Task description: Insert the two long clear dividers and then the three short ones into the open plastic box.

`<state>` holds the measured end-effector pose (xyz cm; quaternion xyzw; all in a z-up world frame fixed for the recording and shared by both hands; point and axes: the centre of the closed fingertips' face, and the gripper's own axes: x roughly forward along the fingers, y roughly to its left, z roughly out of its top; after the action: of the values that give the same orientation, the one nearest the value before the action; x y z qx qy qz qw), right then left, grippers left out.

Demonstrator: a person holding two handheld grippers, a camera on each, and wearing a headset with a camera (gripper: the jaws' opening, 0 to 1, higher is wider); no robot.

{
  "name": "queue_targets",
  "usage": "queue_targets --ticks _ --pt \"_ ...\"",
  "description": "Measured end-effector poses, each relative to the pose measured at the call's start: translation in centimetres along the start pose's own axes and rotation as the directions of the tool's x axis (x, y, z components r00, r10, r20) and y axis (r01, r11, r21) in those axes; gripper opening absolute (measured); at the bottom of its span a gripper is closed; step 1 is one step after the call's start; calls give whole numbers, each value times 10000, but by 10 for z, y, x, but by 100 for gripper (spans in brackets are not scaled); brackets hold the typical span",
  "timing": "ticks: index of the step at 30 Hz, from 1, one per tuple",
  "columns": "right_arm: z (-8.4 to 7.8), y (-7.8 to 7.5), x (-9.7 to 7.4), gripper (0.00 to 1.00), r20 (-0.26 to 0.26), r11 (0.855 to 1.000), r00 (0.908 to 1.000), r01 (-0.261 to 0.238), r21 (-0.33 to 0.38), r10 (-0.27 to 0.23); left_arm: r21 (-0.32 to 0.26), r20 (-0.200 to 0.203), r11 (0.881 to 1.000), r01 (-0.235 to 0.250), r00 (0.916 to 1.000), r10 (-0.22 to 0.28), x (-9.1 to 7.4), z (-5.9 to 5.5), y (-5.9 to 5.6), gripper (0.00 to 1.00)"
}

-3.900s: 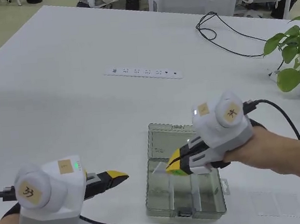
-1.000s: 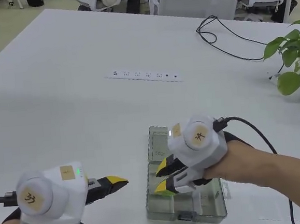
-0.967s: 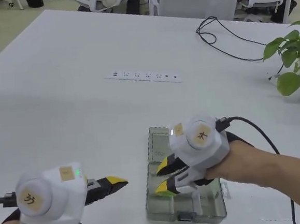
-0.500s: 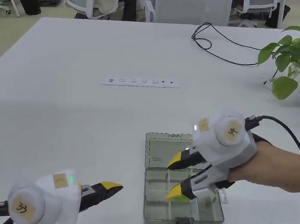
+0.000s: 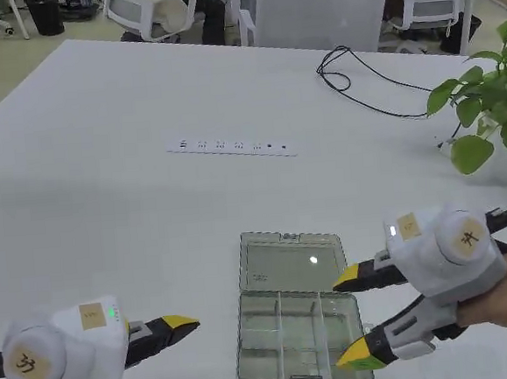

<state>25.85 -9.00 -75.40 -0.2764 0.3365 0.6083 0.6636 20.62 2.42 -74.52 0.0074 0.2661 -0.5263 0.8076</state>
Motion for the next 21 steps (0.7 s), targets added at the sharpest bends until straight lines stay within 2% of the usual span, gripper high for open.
queue_targets --ticks 8,13,21 --pt "-39 -5 -18 61 -510 9992 9986 185 363 -166 -25 -20 10000 16 10000 -16 0 0 0 95" --pt "-68 -10 -26 61 -984 9981 9950 225 566 -168 -36 -49 10000 3 10000 -3 1 0 0 95" --pt "-111 -12 -30 62 -1802 9970 9836 101 770 39 -94 -99 10000 -25 9999 24 0 -1 0 95"
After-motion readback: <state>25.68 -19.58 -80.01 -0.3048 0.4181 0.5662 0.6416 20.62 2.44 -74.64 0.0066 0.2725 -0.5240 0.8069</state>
